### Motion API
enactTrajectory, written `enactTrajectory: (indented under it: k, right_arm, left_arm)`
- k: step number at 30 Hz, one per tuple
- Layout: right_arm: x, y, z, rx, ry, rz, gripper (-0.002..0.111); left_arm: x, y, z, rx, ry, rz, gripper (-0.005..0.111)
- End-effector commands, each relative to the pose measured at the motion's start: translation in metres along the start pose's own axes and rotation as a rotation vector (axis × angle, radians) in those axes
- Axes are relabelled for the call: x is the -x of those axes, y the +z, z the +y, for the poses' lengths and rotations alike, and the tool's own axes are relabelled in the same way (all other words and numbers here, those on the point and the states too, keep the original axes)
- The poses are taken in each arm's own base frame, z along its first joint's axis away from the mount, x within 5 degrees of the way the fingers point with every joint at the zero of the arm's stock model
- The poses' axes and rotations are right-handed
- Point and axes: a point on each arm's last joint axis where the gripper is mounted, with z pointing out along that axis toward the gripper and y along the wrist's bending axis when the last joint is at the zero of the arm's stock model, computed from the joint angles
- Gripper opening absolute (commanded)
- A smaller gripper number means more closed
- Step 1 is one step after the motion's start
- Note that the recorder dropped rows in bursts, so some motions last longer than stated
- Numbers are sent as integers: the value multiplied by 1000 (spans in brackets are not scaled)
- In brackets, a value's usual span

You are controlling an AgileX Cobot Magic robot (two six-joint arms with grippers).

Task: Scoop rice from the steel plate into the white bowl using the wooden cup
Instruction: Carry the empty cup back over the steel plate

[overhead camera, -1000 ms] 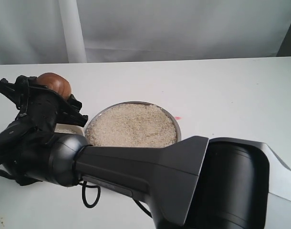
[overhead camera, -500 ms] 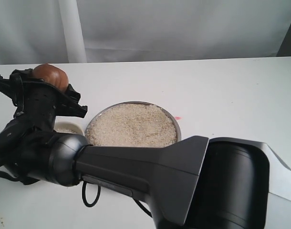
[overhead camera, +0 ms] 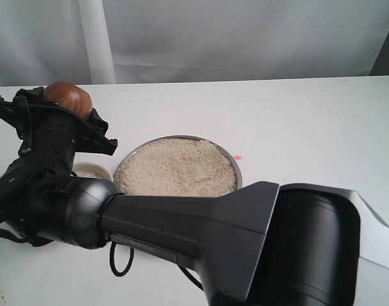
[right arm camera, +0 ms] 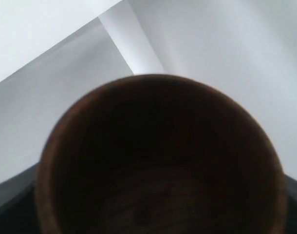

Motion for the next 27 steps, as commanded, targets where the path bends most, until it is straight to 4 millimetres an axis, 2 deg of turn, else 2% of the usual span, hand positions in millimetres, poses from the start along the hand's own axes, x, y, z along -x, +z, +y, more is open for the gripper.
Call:
enactTrajectory:
  k: [1, 6, 11, 14, 17, 19, 22, 24, 27]
  right_arm:
    - [-4, -2, 3, 60, 121, 21, 0]
    - [3, -1, 25, 295, 470, -18, 0]
    - [-11, 0, 34, 509, 759, -98, 0]
    - [-34, -1, 32, 580, 880, -132, 0]
    - [-68, -3, 28, 602, 953, -123, 0]
    - [-98, -4, 26, 603, 963, -109, 0]
    - [-139, -4, 29, 600, 913, -108, 0]
    - [-155, 1, 37, 607, 841, -92, 0]
    - [-164, 15, 54, 637, 719, -63, 0]
  left_arm:
    - [1, 0, 0, -6, -8, -9, 0]
    - [1, 0, 0, -6, -8, -9, 0]
    - [1, 0, 0, -6, -5, -9, 0]
    - [1, 0, 0, -6, -5, -9, 0]
    - [1, 0, 0, -6, -5, -9, 0]
    - [1, 0, 0, -6, -8, -9, 0]
    - [1, 0, 0, -6, -8, -9, 0]
    - [1, 0, 0, -6, -8, -9, 0]
    - [1, 0, 0, -6, -8, -9, 0]
